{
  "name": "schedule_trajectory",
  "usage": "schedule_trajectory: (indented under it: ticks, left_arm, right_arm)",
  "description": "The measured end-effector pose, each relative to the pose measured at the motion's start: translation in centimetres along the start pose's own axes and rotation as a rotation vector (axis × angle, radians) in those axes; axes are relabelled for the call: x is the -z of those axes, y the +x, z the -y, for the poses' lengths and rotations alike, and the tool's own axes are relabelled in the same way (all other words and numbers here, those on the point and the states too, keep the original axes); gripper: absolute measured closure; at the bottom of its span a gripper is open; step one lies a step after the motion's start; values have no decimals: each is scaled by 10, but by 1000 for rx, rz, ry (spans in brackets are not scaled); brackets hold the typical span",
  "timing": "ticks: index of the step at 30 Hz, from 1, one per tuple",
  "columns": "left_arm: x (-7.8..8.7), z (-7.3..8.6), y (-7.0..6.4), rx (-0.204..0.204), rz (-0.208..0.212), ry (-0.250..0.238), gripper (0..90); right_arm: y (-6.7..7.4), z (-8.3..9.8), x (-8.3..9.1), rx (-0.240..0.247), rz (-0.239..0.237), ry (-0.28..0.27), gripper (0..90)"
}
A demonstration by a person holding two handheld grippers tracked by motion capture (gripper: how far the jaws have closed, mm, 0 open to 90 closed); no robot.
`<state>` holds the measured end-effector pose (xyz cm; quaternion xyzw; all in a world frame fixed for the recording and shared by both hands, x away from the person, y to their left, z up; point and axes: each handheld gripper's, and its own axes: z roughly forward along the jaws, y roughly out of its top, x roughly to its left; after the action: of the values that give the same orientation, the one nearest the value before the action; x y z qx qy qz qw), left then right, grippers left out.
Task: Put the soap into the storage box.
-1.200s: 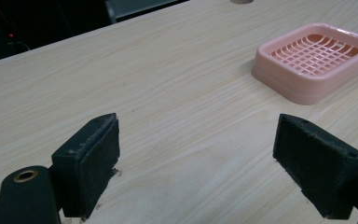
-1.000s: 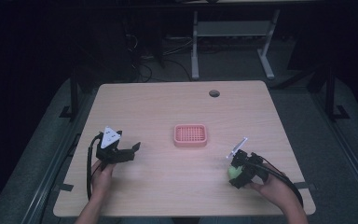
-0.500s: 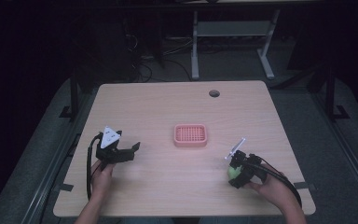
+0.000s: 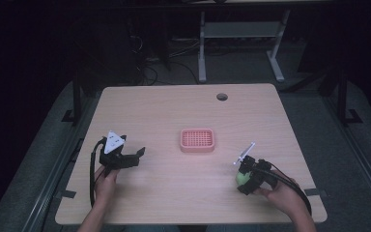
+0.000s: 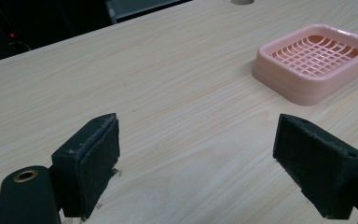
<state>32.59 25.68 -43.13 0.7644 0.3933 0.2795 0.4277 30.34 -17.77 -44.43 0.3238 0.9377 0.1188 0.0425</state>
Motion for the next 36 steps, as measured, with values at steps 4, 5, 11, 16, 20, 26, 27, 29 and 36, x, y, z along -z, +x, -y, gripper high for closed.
schedule_trajectory:
  ticks: [4,5,11,16,20,26,27,29,36]
  left_arm:
    - [0,0,0,0,-2,-1,143]
    - [0,0,0,2,-1,-3,143]
    - [0,0,0,1,-1,-3,143]
    - [1,0,1,0,-4,-3,143]
    - [1,0,1,1,-3,-3,143]
    - [0,0,1,0,-3,-4,143]
    - [1,0,1,0,-3,-3,143]
    - [1,0,1,4,-4,-6,143]
    - [0,0,1,1,-4,-5,143]
  right_arm:
    - [1,0,2,11,6,-3,250]
    - [1,0,3,14,8,-9,250]
    - [1,-3,7,26,7,-14,252]
    - [-1,-2,4,4,-11,-24,251]
    - [1,-3,2,-3,0,-22,250]
    - [4,-8,-1,-16,22,6,246]
    - [5,-8,-1,-23,22,11,245]
    - [5,-8,-1,-31,29,14,231]
    - [5,-5,-2,-52,19,6,252]
